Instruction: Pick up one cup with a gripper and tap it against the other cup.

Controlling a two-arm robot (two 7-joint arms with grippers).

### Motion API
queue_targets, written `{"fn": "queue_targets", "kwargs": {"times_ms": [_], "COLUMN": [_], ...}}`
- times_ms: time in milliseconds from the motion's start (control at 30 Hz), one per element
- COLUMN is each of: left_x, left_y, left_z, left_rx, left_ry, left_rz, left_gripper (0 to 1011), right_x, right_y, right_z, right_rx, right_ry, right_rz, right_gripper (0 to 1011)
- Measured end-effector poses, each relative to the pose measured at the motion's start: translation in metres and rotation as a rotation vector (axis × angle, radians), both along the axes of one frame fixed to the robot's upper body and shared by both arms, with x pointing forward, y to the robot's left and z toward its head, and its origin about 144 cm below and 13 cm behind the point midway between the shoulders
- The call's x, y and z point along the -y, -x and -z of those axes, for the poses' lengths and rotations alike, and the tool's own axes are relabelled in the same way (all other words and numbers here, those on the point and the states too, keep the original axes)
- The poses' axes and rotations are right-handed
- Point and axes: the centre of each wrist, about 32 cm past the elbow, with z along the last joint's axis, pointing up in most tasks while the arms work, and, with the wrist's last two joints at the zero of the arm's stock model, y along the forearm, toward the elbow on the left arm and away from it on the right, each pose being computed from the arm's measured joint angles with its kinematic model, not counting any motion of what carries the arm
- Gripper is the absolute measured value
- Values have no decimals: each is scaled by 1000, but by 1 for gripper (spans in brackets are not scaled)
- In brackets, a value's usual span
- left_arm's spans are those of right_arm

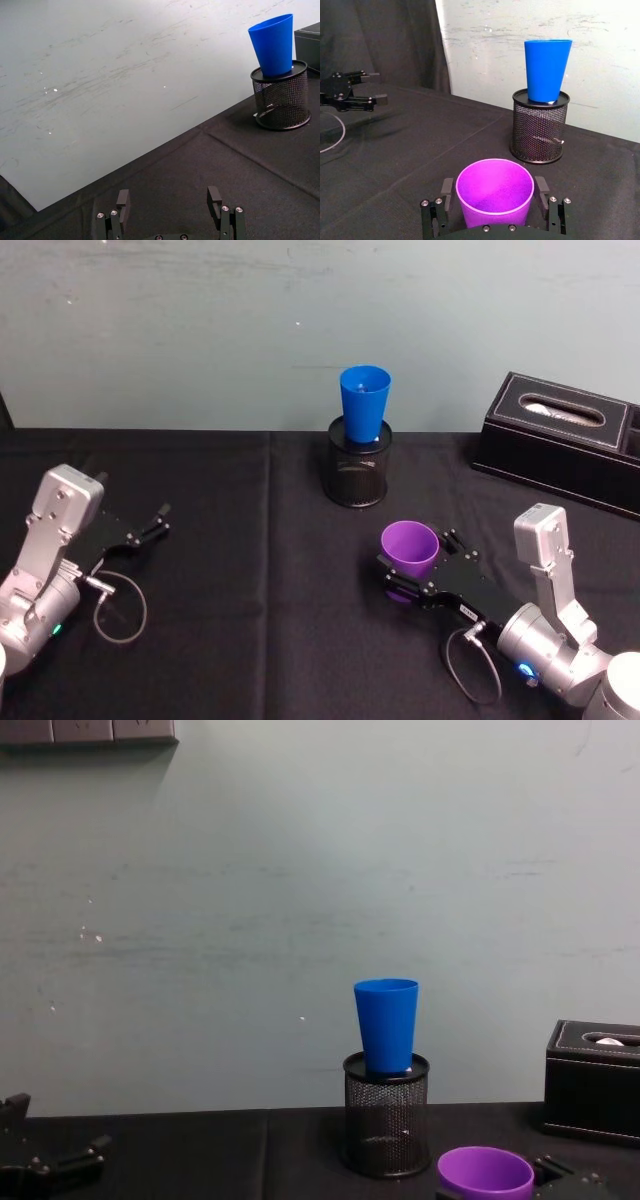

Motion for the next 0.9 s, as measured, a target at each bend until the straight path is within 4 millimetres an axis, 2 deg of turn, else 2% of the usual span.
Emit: {"fn": "queue_targets", "kwargs": {"times_ms": [200,533,900], "left_x": [0,0,0], "left_y": [0,0,0], "left_z": [0,0,0], "left_rx": [0,0,0], "left_ry": [0,0,0], "left_rz": [0,0,0], "left_gripper": [1011,1011,1012], "right_x": [0,0,0], "right_y": [0,0,1], "right_z": [0,0,0], "right_rx": [1,1,1], "right_ry": [0,1,1], "right_rz": [1,2,3], "right_gripper": [997,794,738]}}
